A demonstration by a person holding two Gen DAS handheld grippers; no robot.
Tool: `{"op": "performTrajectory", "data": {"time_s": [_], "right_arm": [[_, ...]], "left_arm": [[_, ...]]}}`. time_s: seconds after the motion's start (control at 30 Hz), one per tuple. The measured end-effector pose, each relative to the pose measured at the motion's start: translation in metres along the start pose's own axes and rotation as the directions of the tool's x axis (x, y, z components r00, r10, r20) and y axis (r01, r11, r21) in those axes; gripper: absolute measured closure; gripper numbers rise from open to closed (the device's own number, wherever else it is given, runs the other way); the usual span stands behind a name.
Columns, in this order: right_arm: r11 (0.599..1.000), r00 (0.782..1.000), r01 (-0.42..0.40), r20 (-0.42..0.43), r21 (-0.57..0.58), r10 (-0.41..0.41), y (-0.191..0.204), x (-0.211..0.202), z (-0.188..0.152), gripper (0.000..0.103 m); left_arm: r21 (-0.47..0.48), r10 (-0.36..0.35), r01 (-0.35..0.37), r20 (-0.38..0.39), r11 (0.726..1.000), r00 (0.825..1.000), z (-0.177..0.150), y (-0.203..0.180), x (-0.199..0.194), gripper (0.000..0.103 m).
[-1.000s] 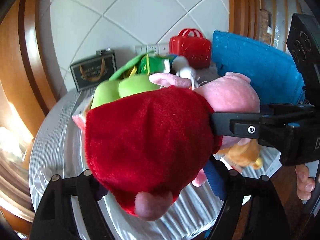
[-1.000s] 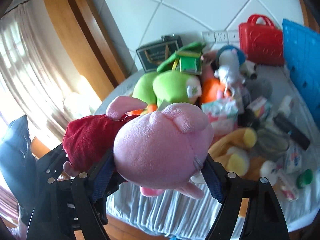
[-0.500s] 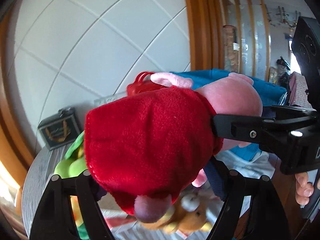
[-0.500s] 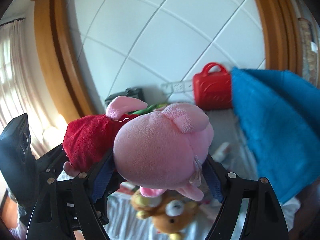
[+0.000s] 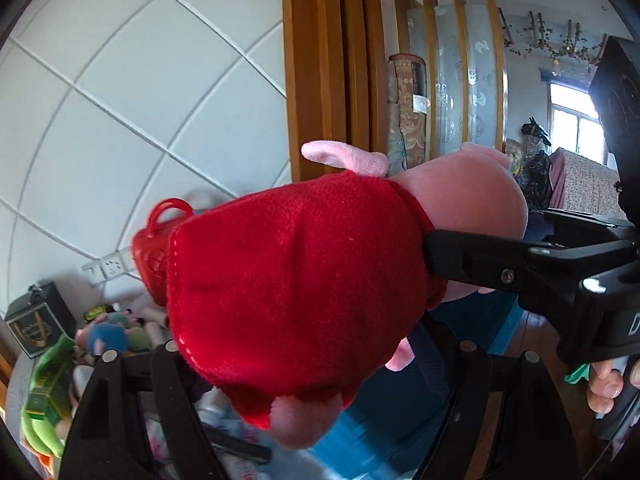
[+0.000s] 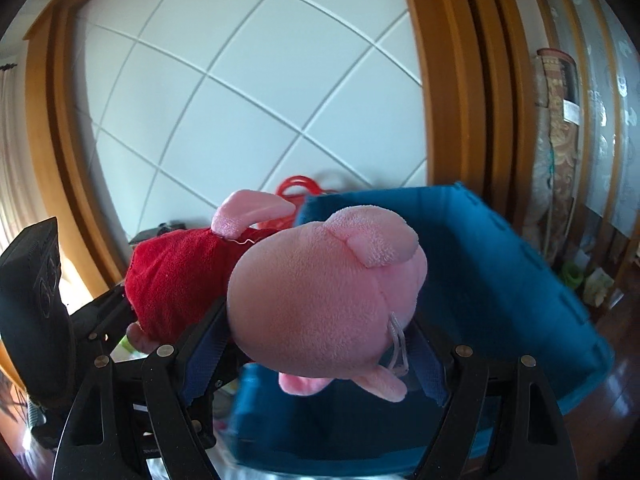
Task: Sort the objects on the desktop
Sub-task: 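Lower the pig plush into the blue bin and open both grippers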
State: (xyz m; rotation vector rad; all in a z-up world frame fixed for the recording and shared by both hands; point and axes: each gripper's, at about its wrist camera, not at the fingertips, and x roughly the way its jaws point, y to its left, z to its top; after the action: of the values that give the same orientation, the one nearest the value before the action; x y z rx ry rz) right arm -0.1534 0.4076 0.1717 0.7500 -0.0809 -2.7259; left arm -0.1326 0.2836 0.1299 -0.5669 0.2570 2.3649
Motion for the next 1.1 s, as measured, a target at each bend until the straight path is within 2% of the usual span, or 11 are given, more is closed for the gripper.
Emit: {"op": "performTrajectory", "data": {"time_s": [0.1,0.17,0.3,0.4,0.5,0.73,0.87,1.1], "right_arm": [[1.0,0.998,-0.011,-0.056,0.001,0.011,-0.05,0.009,0.008,0.02],[1.0,0.994,-0.012,-0.111,0.004,0.012,-0.081,0.018,0.008,0.02],[1.0,0.981,-0.016,-0.194,0.019,0.019,-0.123,0.034,-0.009,0.02],[0.997,0.97,-0.036,-0.239,0.063,0.05,-0.152,0.045,-0.019,0.02],[0.995,0.961,-0.049,-0.268,0.089,0.071,-0.166,0.047,-0.027,0.02],[0.994,0.952,-0.034,-0.299,0.101,0.062,-0.182,0.054,-0.036,0.018],[0.998,0.944,0.017,-0.331,0.062,0.004,-0.183,0.06,-0.039,0.017],[0.998,0.933,0.06,-0.355,-0.033,-0.068,-0.176,0.07,-0.041,0.017]], "left_arm": [[-0.024,0.013,-0.015,-0.077,1.0,0.997,0.012,-0.036,0.031,0.022],[-0.051,0.007,-0.015,-0.153,0.999,0.988,0.016,-0.053,0.054,0.021],[-0.095,-0.01,-0.018,-0.287,0.995,0.958,0.014,-0.081,0.097,0.021],[-0.088,-0.001,-0.03,-0.341,0.996,0.94,0.008,-0.097,0.115,0.021],[-0.085,0.005,-0.039,-0.376,0.996,0.927,0.007,-0.11,0.126,0.02],[-0.091,0.006,-0.05,-0.433,0.995,0.901,0.002,-0.117,0.147,0.017],[-0.069,0.04,-0.082,-0.471,0.994,0.881,-0.005,-0.123,0.154,0.017],[-0.051,0.082,-0.118,-0.459,0.992,0.885,-0.008,-0.122,0.149,0.017]]}}
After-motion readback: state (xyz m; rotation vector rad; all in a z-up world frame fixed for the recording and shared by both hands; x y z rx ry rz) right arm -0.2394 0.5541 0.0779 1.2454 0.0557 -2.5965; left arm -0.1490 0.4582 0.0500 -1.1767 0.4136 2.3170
